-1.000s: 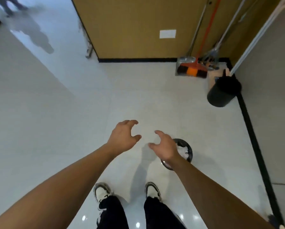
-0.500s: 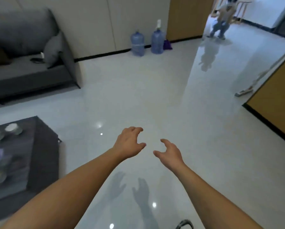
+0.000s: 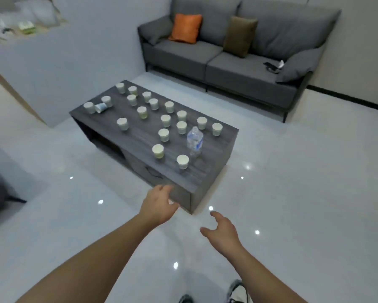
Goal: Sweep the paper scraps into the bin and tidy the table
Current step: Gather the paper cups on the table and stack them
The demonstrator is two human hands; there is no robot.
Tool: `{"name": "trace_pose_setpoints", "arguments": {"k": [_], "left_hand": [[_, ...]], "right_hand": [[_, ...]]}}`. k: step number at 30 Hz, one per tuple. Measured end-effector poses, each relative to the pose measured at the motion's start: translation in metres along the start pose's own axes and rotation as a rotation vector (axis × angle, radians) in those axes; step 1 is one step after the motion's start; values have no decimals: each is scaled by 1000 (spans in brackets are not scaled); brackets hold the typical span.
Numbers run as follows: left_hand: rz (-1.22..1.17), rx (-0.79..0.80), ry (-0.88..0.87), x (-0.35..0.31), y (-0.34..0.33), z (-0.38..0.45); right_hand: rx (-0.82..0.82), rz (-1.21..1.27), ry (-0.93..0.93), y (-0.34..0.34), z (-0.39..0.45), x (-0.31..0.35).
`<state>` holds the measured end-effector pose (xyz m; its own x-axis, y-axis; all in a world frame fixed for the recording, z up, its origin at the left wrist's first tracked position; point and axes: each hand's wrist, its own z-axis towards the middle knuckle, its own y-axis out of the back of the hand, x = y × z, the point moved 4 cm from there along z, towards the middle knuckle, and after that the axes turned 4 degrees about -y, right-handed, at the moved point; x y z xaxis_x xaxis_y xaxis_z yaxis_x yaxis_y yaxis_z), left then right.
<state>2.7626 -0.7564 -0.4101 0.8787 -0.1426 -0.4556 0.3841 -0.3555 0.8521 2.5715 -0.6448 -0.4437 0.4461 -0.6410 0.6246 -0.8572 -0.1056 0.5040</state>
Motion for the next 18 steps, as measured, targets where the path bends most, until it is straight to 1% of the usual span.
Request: {"name": "trace_pose_setpoints", "arguments": {"k": [2, 4, 7, 11, 14, 18], "left_hand": [[-41, -24, 106, 38, 7, 5], [-72, -21, 171, 61, 8, 8], [-98, -34, 263, 89, 10, 35], [-128, -36, 345, 105, 8, 85], [-108, 29, 426, 109, 3, 112], [-33, 66, 426, 108, 9, 160]], "right_hand": [[68, -65, 36, -18, 26, 25], [112, -107, 43, -27, 43, 39], [182, -172, 39, -41, 89, 59], [239, -174, 62, -34, 163, 85], [266, -200, 17, -16, 209, 96], [284, -223, 16, 3, 264, 117]]}}
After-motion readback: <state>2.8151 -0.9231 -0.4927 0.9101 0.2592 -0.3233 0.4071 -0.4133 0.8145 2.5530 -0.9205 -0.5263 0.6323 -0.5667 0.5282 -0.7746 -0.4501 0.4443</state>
